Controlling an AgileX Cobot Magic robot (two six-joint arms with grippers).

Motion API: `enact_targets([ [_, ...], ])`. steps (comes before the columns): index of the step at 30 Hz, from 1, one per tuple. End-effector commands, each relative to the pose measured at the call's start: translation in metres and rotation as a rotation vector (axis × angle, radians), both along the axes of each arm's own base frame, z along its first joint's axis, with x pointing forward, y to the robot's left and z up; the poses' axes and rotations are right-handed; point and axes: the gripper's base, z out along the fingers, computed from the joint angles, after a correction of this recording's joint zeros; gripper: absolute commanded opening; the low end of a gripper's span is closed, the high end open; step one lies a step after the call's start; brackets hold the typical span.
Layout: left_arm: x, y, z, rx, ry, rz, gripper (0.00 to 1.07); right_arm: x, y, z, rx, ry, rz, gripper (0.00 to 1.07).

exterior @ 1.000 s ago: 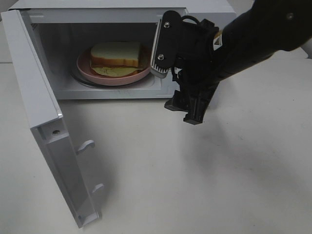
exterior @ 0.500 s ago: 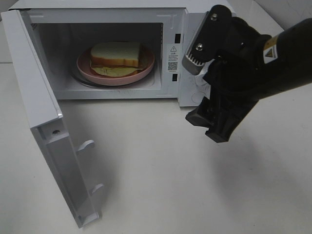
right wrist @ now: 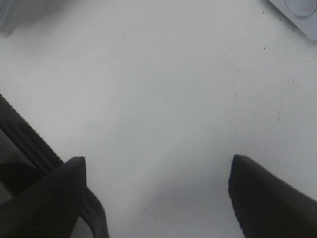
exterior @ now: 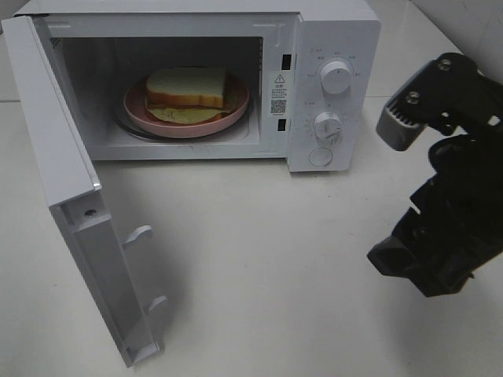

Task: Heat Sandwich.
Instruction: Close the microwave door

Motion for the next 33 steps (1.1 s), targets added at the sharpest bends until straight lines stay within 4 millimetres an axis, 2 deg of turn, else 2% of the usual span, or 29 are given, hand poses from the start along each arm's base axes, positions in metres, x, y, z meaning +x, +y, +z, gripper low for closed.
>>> enact_targets([
  [1,-0.003,0.0,0.001,0.001,-0.029,0.003,1.0,-0.013,-0.01,0.009,0.026,0.014,-0.053,0.76],
  [9,-0.003,0.0,0.001,0.001,-0.029,0.003,1.0,-0.041,-0.03,0.026,0.044,0.031,-0.098,0.76],
  [22,-0.003,0.0,0.001,0.001,-0.029,0.003,1.0,-0.073,-0.052,0.033,-0.003,0.103,-0.116,0.76],
  [27,-0.003,0.0,0.001,0.001,-0.029,0.003,1.0,-0.089,-0.066,0.044,0.069,0.014,-0.135,0.76],
  [33,-0.003,0.0,0.001,0.001,-0.029,0.003,1.0,-0.105,-0.09,0.055,0.147,-0.153,-0.296,0.76],
])
